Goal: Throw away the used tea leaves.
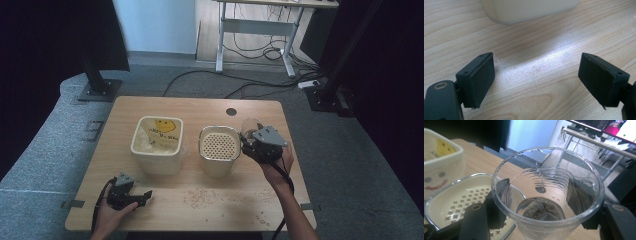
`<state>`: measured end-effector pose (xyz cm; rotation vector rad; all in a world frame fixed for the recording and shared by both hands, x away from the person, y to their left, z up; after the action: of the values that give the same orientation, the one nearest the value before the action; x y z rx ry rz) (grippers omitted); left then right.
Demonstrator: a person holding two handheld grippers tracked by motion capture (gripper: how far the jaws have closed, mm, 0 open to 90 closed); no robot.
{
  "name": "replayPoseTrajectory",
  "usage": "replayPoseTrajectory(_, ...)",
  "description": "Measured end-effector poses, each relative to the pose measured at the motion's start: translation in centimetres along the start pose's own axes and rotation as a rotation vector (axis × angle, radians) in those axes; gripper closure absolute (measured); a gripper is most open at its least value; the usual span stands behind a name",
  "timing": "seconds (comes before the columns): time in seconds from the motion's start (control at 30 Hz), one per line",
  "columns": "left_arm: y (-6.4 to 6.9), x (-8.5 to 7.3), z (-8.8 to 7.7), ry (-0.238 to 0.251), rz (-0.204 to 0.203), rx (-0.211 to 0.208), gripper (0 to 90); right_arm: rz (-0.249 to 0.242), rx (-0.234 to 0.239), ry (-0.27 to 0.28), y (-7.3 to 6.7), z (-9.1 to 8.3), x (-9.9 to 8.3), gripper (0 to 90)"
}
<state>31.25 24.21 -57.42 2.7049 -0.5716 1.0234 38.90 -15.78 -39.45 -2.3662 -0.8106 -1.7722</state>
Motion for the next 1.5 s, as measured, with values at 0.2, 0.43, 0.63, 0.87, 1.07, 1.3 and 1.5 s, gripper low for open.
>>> replayPoseTrajectory(0.2, 0.0, 0.0, 0.1, -0.004, 0.004, -0.002, 14.0, -0.056, -0.023, -0.023, -0.3, 0.4, 0.0, 36.1)
replayPoseTrajectory(0.43, 0.1, 0.0, 0.1, -0.009, 0.005, -0.003, 14.0, -0.079, -0.034, -0.044, -0.3, 0.9, -0.2, 36.1)
replayPoseTrajectory(0.63, 0.0, 0.0, 0.1, -0.008, 0.007, -0.003, 14.0, -0.141, -0.056, -0.082, -0.1, 1.9, -0.1, 36.1)
replayPoseTrajectory(0.87, -0.1, -0.1, 0.1, -0.012, 0.007, 0.0, 14.0, -0.199, -0.068, -0.118, 0.2, 3.2, 0.0, 36.1)
replayPoseTrajectory(1.07, -0.1, -0.1, 0.1, -0.011, 0.004, 0.001, 14.0, -0.216, -0.078, -0.139, 0.4, 4.2, 0.0, 36.1)
replayPoseTrajectory(1.3, -0.2, -0.1, 0.1, -0.011, 0.004, 0.002, 14.0, -0.29, -0.098, -0.152, 0.0, 5.1, 0.3, 36.1)
replayPoseTrajectory(1.5, -0.2, -0.1, 0.2, -0.015, 0.009, 0.004, 14.0, -0.388, -0.11, -0.177, -0.9, 5.7, 0.3, 36.0)
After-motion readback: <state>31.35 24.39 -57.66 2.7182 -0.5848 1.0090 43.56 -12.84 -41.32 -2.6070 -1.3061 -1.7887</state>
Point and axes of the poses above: each handheld gripper's, and its own axes: z roughly forward along the jaws, x roughly out of its top, y roughly to its right, the point moved 5 cm from there along z, roughly forward along the jaws, and after that the axes turned 5 degrees about x, right-handed, at the moved point
